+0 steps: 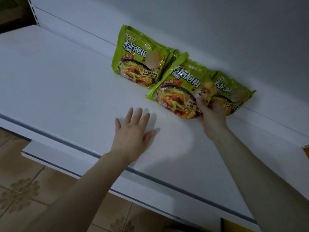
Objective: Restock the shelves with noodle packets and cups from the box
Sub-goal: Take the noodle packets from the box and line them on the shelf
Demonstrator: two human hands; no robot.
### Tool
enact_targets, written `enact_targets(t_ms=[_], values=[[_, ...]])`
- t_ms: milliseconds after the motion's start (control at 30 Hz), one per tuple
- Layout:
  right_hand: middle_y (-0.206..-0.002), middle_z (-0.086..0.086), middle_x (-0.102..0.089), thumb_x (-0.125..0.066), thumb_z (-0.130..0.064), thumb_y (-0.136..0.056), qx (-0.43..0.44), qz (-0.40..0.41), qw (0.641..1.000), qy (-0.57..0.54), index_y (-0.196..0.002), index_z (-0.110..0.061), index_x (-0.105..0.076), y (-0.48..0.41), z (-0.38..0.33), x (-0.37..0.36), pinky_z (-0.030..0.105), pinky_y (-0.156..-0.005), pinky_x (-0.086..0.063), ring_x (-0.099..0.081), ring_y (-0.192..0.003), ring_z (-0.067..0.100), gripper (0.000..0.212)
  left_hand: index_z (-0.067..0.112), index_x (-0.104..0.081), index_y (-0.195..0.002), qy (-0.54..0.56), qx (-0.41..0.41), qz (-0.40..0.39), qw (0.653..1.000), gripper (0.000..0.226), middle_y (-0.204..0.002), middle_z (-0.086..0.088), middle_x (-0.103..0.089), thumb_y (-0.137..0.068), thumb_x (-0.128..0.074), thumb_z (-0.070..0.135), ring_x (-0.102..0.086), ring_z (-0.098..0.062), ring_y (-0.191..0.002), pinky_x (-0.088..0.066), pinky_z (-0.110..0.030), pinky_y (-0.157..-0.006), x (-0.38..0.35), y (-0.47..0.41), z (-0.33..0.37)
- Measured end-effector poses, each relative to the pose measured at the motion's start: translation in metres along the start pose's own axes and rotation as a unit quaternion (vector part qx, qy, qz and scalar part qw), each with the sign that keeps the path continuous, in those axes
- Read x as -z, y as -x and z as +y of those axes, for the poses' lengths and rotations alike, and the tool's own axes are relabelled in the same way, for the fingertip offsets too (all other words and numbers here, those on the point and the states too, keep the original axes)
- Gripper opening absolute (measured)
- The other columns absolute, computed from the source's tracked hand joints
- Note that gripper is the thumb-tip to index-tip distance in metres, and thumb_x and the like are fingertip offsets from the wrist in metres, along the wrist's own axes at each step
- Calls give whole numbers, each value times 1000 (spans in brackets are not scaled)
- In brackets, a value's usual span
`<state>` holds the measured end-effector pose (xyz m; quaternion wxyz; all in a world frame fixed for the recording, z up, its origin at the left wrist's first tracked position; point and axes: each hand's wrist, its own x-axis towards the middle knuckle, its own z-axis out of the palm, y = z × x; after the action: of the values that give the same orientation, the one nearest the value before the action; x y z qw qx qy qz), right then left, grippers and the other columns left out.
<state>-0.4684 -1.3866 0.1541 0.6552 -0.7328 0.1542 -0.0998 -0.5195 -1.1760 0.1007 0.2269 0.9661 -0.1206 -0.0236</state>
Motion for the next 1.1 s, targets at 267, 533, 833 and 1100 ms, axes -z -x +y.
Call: enact_targets(t_ms=[267,533,833,1100], values=[[-99,16,-66,-66,-30,-83,93,82,983,133,-99,-1,-64,-58,15,3,30,-75,-42,-59,-89,19,34,29,-43,-126,-74,-42,3,996,65,-146,0,-34,-85,0,56,-20,-30,-140,-21,-57,-101,-24,1,-4],[-114,11,-62,-59,-27,-88,113,138,966,190,-112,-4,-58,-70,27,-20,23,-77,-35,-55,-101,22,33,27,-52,-121,-75,-46,8,996,55,-140,-3,-46,-91,-14,53,-32,-33,-136,-28,-60,-99,-25,0,-7],[-108,10,-62,-67,-31,-81,75,178,967,165,-112,-4,-56,-73,29,-26,36,-85,-48,-58,-102,26,42,26,-53,-123,-73,-51,26,996,56,-140,-5,-47,-91,-15,53,-33,-34,-135,-28,-61,-99,-27,0,-8],[-101,7,-61,-64,-33,-83,47,167,969,178,-109,-3,-57,-71,31,-23,26,-73,-44,-56,-95,22,41,24,-54,-120,-74,-57,32,995,55,-137,-5,-48,-91,-16,52,-35,-35,-134,-29,-61,-98,-28,1,-9]])
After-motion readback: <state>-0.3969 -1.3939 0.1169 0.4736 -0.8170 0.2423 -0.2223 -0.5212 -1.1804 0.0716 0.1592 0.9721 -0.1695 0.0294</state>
